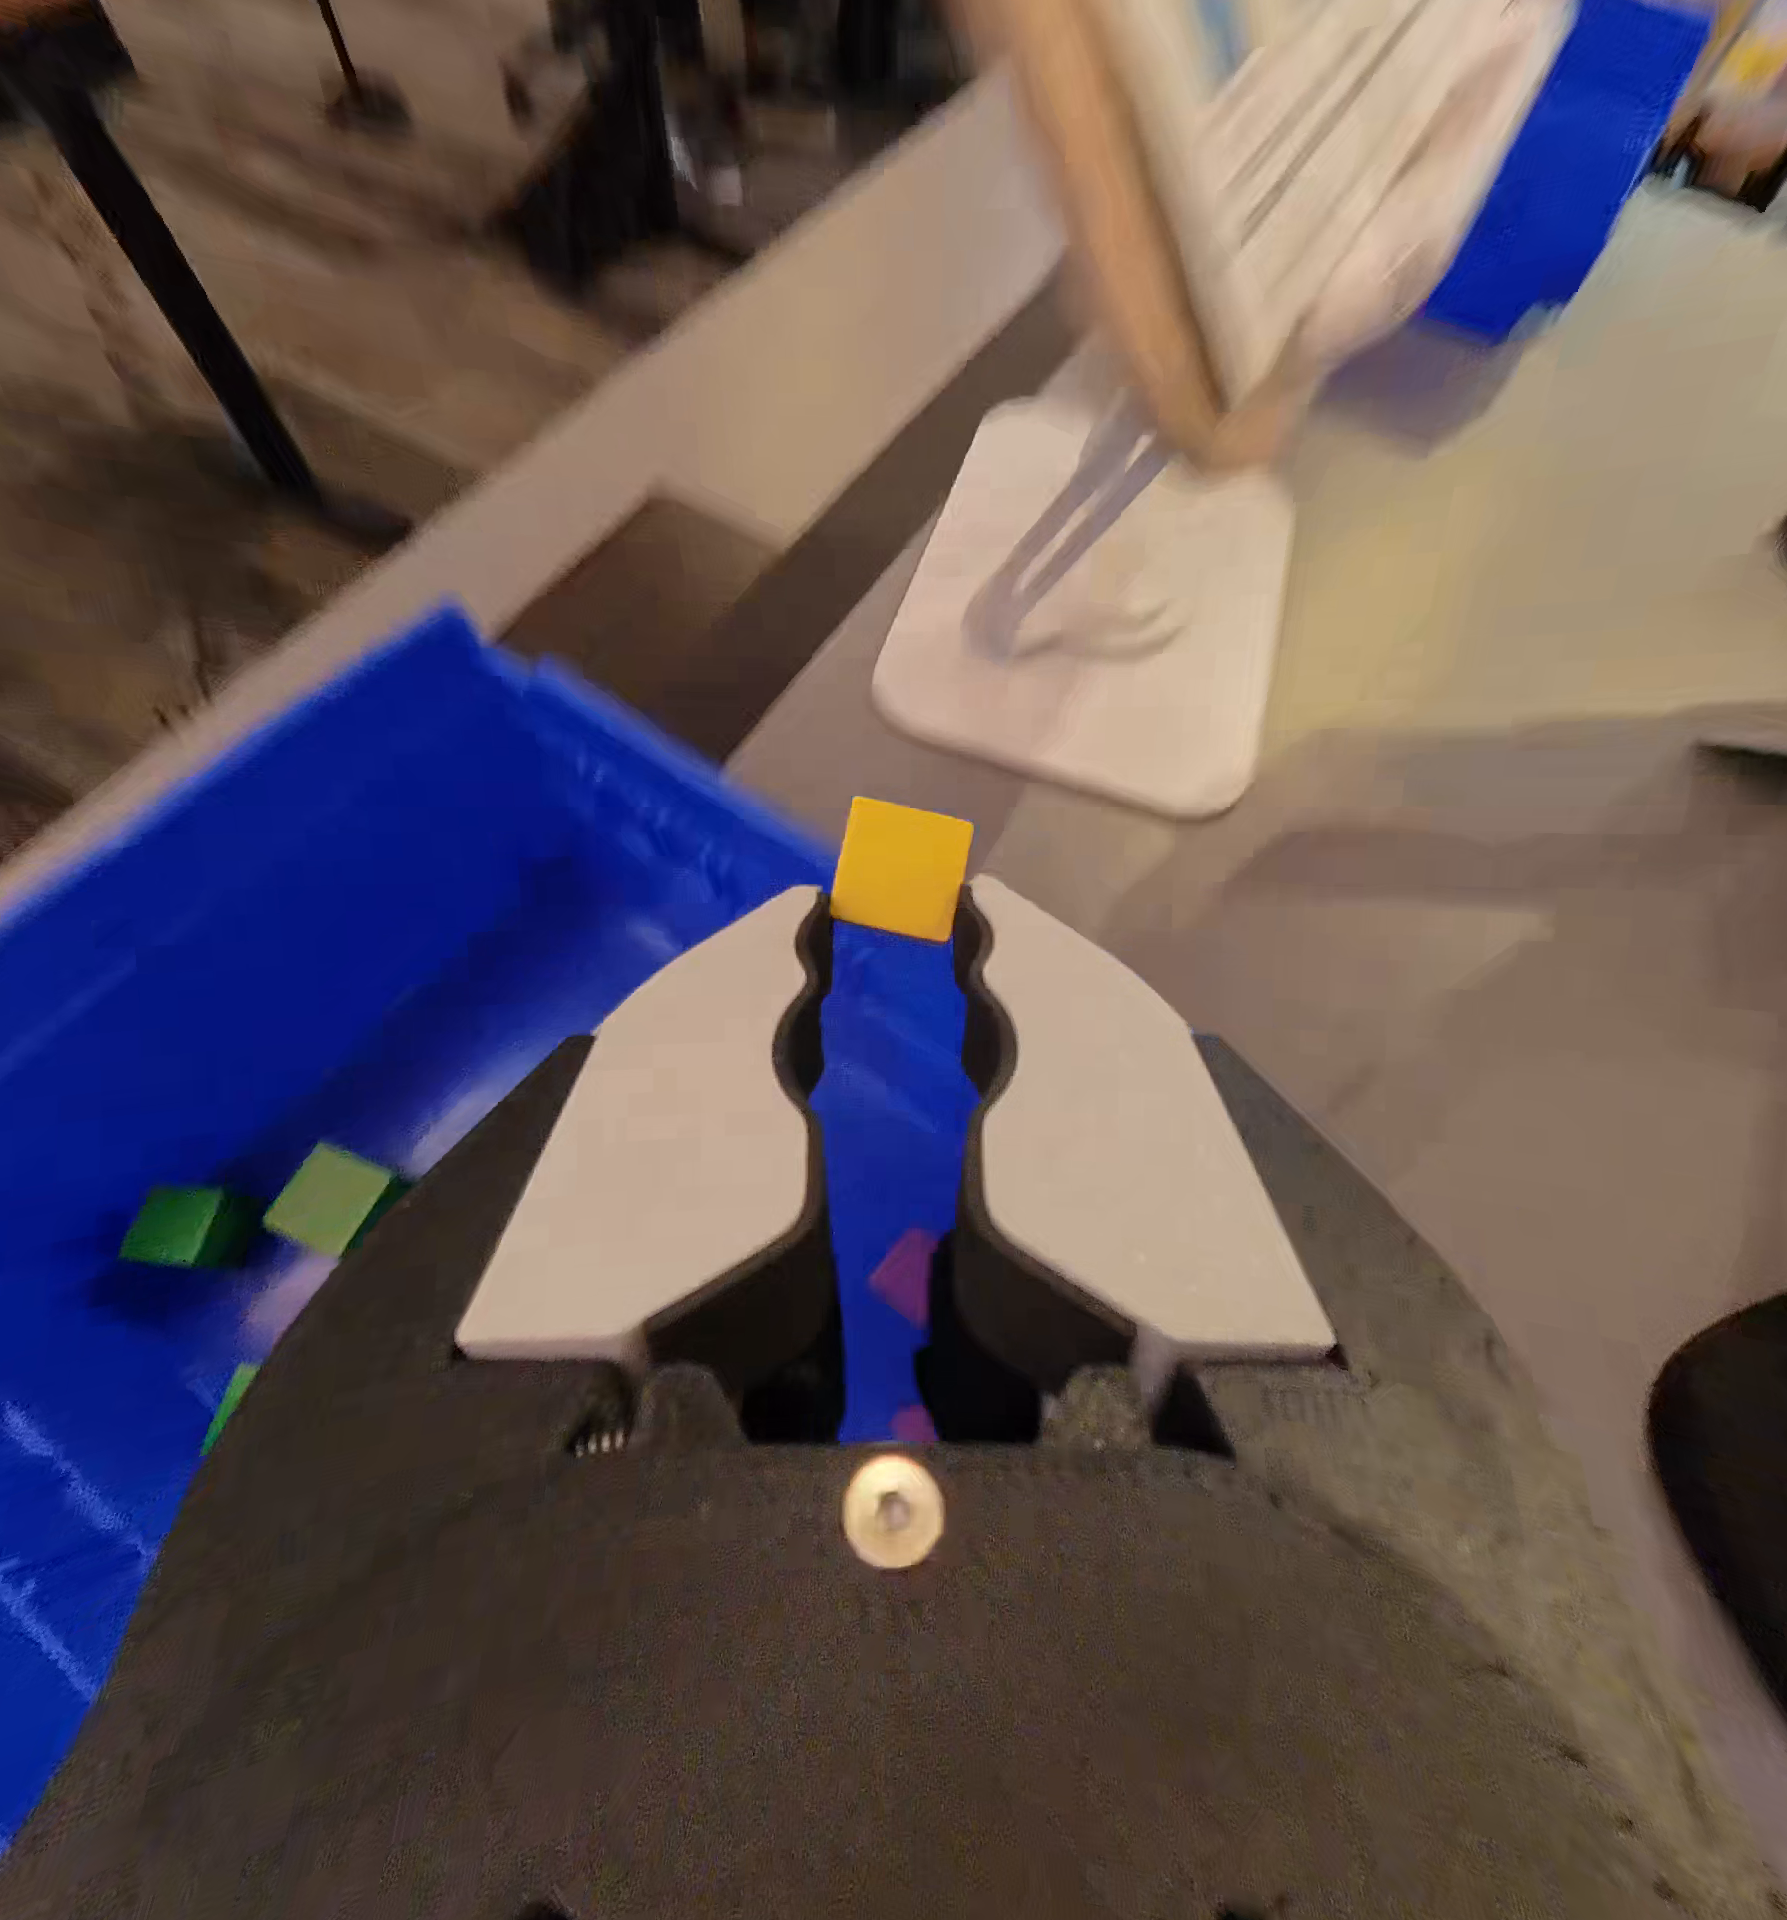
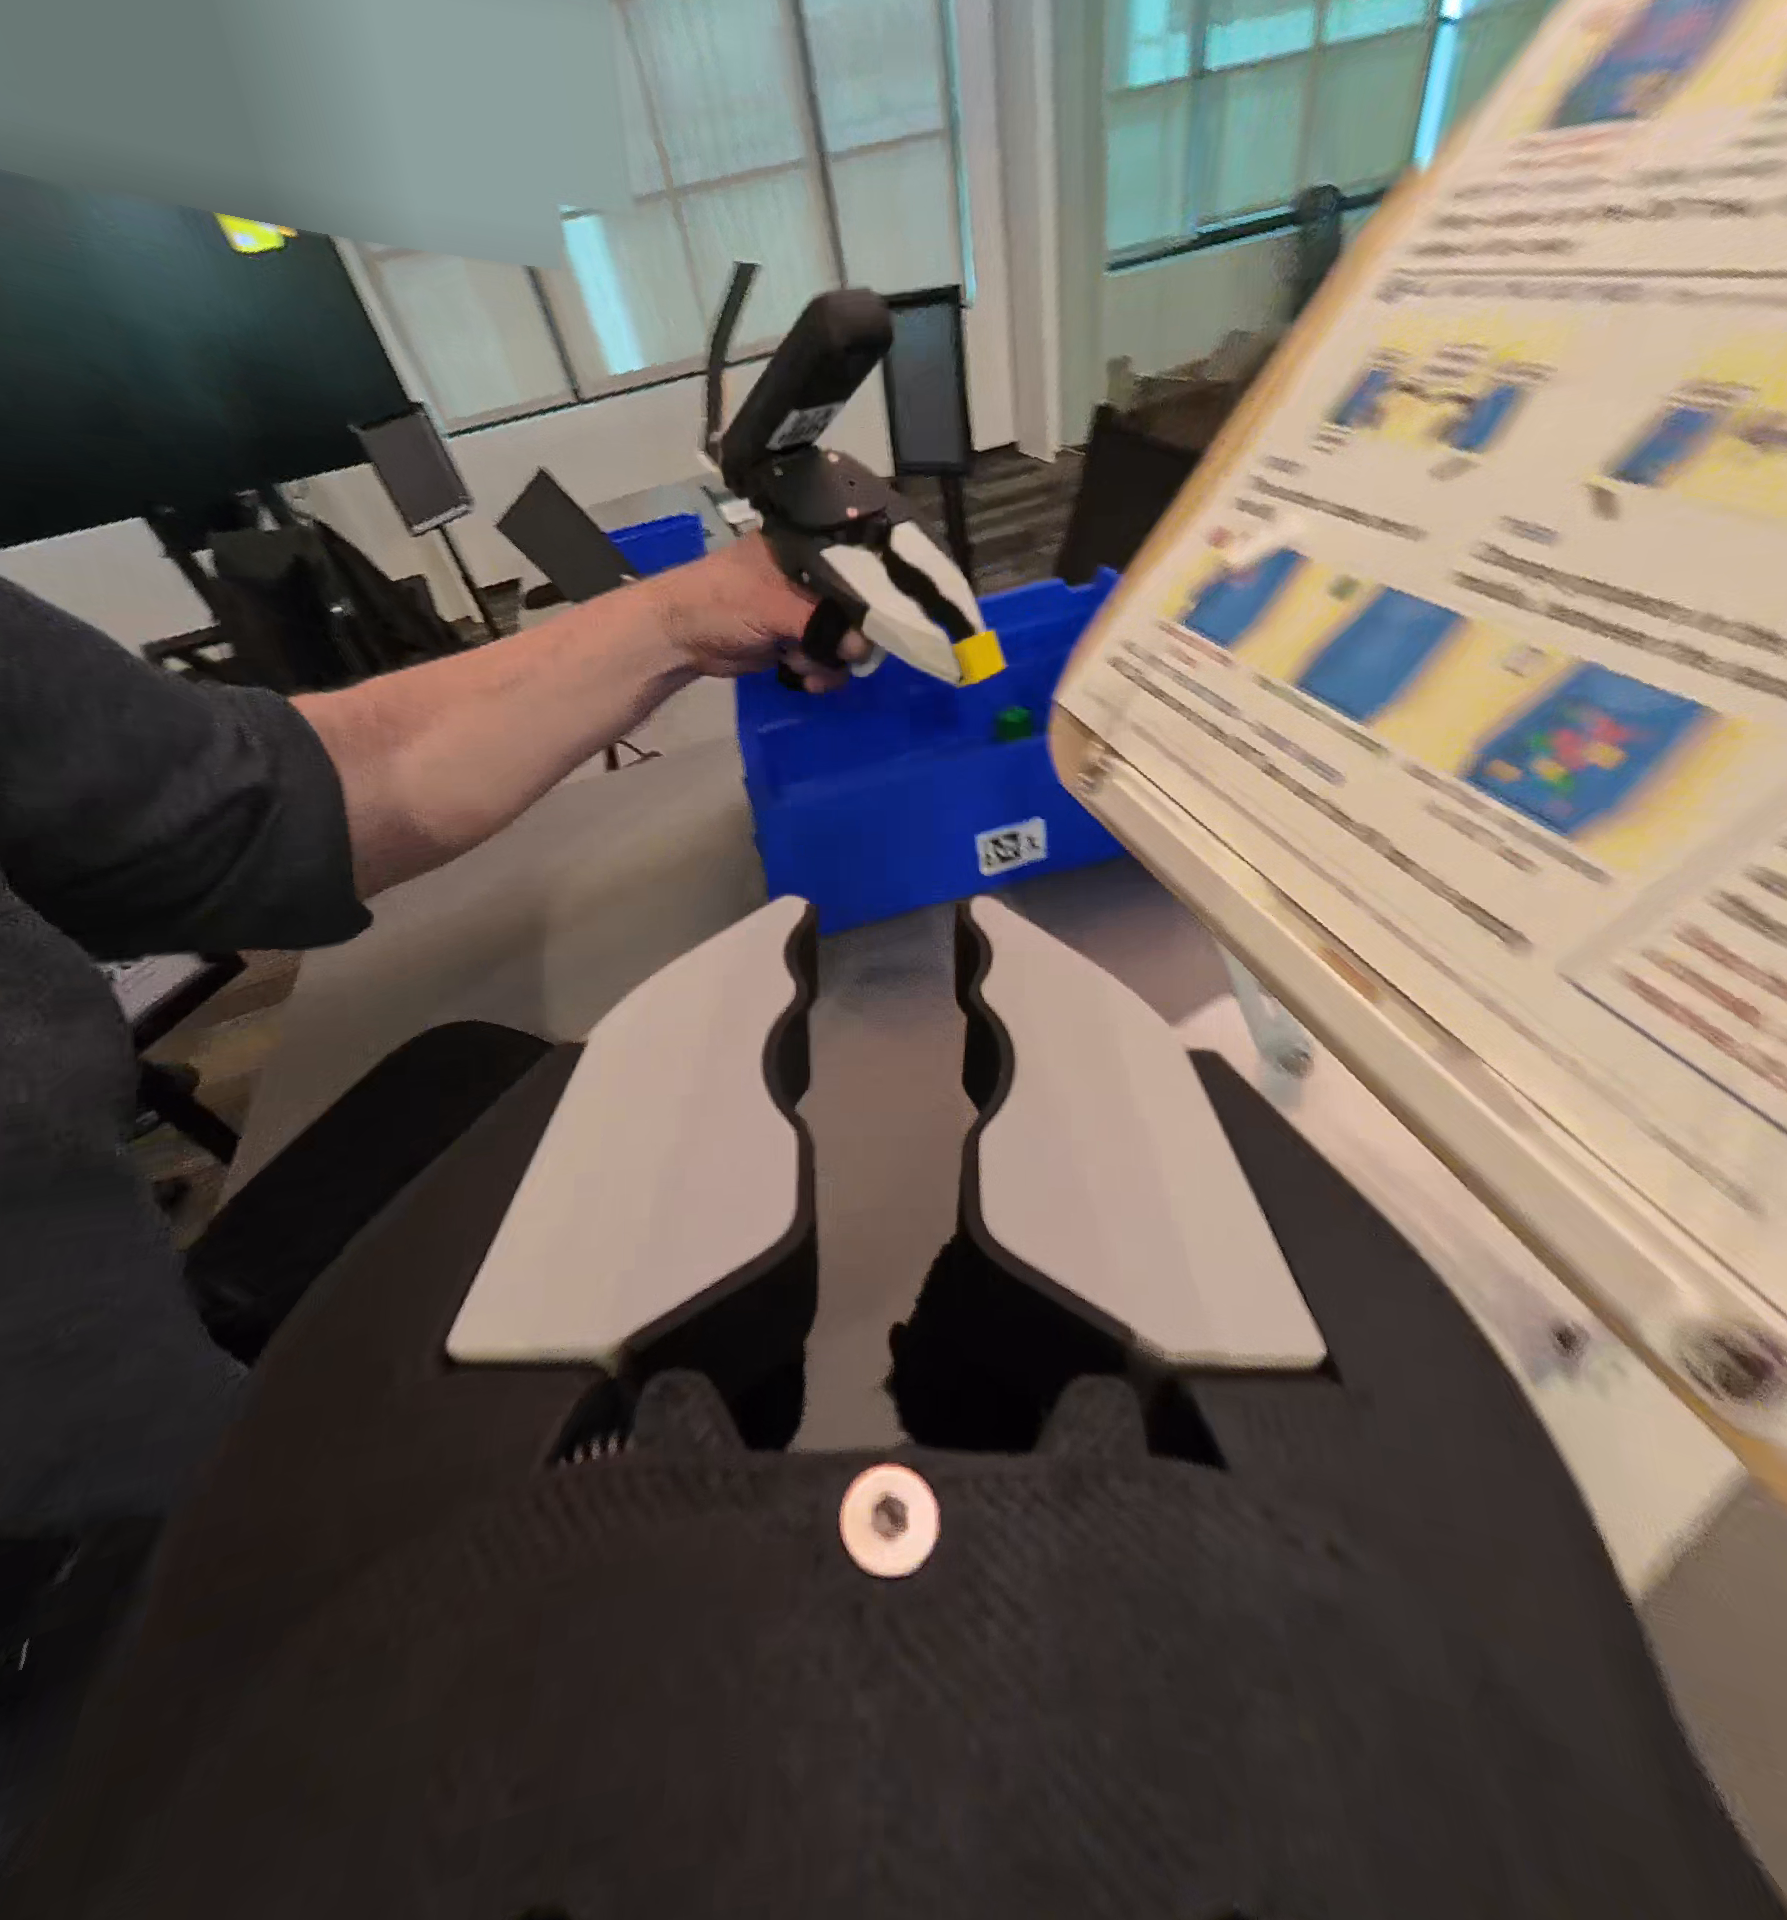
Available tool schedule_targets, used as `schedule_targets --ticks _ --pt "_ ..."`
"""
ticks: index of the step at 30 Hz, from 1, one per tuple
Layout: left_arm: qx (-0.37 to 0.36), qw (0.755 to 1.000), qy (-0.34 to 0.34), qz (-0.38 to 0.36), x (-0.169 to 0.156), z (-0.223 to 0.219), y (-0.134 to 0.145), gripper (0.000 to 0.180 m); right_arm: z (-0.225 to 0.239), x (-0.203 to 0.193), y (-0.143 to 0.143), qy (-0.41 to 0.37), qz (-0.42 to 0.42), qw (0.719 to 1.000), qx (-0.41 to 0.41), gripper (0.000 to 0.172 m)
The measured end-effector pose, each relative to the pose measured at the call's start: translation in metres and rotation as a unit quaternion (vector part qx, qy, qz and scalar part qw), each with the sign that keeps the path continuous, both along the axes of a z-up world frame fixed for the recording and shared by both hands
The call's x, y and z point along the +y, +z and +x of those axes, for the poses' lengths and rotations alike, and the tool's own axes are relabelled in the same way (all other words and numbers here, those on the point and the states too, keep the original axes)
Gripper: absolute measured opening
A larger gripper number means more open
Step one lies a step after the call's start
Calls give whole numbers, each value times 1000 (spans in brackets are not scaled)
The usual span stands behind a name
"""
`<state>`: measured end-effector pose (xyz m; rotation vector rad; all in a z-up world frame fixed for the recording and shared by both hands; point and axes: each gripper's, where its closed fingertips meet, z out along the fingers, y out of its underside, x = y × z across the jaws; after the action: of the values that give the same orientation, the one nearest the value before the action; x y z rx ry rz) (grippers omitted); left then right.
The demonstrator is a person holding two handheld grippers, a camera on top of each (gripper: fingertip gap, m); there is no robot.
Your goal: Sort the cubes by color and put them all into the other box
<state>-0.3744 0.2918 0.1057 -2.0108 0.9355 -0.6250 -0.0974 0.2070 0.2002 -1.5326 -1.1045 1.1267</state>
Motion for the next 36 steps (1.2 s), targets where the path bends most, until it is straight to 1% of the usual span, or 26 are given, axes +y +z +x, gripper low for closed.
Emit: schedule_targets --ticks 2,5,8,9,12,15,17,19,21,24,26,32,36 --pt "-35 998 -4 43 -22 26 39 23 -27 -13 6 27 14 999 14 30" --pt "-73 994 -22 75 -54 74 78 23 -59 -25 16 54 17 998 41 37" --pt "-126 986 -52 92 -83 125 107 22 -79 -28 26 51 27 996 67 39" --pt "-137 984 -61 94 -91 139 113 22 -82 -27 28 49 32 996 73 40" --pt "-203 970 -94 93 -111 177 131 22 -85 -33 35 59 27 993 99 40" --pt "-228 964 -110 83 -121 204 133 22 -79 -36 41 50 24 991 118 39" --pt "-260 956 -112 76 -124 213 135 22 -71 -38 44 51 19 990 132 38" --pt "-277 951 -121 66 -127 222 134 22 -63 -43 46 55 18 988 140 33" --pt "-275 950 -133 59 -130 232 130 22 -54 -48 51 64 5 984 164 30" --pt "-285 946 -148 52 -133 244 131 22 -45 -44 49 55 -6 985 161 28" --pt "-288 944 -155 45 -133 250 130 22 -40 -47 49 63 -4 985 161 23" --pt "-306 936 -172 26 -134 264 127 22 -26 -47 46 62 -10 984 165 22" --pt "-313 935 -167 21 -129 270 128 21 -12 -41 52 41 -6 983 178 21"
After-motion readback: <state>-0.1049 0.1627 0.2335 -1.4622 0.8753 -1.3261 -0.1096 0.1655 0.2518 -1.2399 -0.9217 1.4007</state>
